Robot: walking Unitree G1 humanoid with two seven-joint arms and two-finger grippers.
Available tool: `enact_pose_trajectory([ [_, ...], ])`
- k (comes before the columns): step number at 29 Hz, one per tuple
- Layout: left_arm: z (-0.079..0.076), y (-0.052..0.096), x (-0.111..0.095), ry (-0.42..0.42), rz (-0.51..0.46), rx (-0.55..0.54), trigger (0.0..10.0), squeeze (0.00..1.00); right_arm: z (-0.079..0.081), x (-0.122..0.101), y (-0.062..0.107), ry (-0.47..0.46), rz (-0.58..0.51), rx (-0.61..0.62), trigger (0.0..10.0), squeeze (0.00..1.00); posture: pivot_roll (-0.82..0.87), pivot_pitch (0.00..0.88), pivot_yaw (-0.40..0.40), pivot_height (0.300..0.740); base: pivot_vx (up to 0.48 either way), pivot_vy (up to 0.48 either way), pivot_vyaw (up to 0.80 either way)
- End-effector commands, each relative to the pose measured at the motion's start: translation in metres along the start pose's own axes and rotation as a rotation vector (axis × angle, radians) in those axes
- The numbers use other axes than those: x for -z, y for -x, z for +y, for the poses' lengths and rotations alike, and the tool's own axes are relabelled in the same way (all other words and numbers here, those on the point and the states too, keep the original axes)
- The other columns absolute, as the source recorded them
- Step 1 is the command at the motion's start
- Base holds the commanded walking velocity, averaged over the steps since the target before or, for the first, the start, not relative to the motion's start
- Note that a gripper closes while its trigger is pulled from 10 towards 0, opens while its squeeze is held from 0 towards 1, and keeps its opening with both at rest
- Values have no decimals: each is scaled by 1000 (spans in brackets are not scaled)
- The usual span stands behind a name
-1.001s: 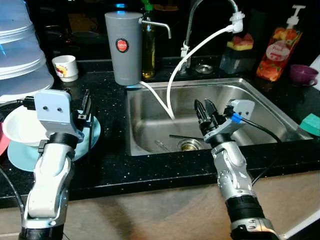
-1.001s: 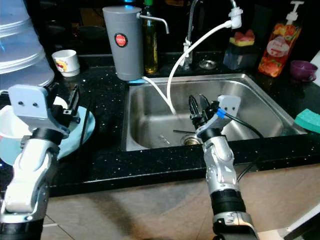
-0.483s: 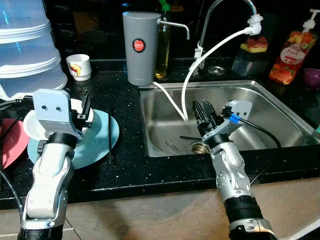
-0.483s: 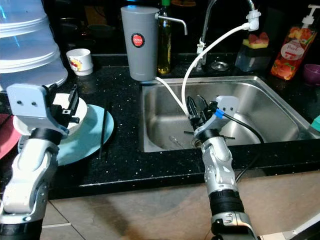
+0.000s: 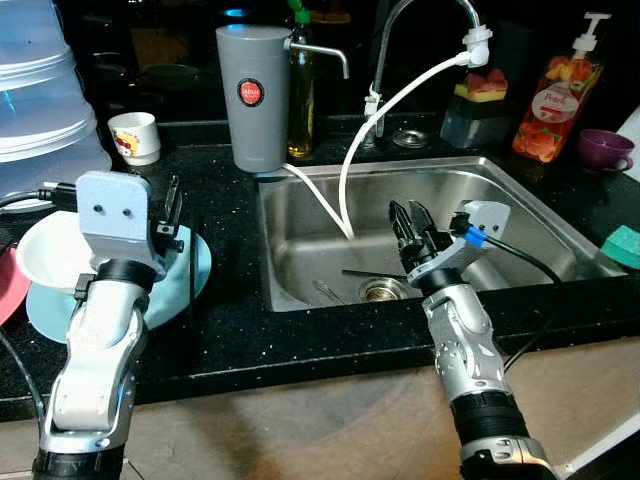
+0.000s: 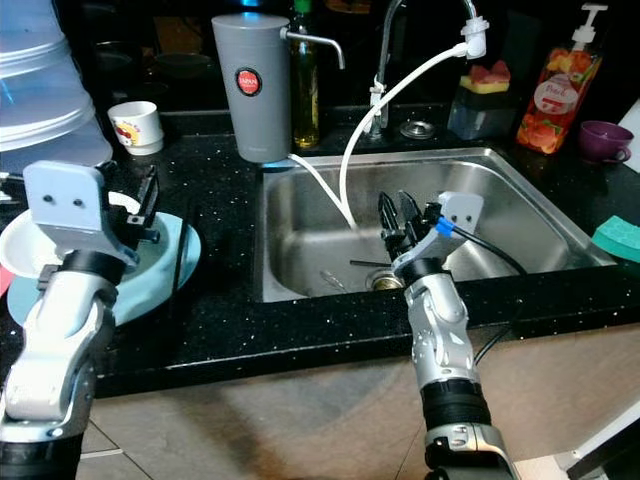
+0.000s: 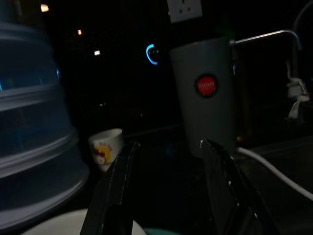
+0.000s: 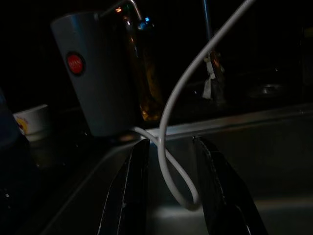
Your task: Kitchen organization
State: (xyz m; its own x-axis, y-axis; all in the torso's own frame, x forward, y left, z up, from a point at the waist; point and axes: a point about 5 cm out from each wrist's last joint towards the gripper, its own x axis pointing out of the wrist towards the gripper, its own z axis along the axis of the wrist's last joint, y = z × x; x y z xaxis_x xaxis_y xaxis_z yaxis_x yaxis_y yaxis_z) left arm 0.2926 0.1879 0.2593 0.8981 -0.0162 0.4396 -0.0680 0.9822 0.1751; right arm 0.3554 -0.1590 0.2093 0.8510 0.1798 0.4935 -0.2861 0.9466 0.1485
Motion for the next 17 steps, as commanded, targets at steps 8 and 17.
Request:
enact_pose_trajectory([
  [8, -1, -1, -3, 21, 6, -10, 10000, 0, -1, 4, 0, 22, 31, 12, 10000, 0, 73, 50, 7, 740, 0, 0, 800],
  [17, 0, -1, -4, 32, 19, -6, 10000, 0, -3, 5, 2, -18, 34, 26, 10000, 0, 79, 41, 3, 740, 0, 0, 178],
])
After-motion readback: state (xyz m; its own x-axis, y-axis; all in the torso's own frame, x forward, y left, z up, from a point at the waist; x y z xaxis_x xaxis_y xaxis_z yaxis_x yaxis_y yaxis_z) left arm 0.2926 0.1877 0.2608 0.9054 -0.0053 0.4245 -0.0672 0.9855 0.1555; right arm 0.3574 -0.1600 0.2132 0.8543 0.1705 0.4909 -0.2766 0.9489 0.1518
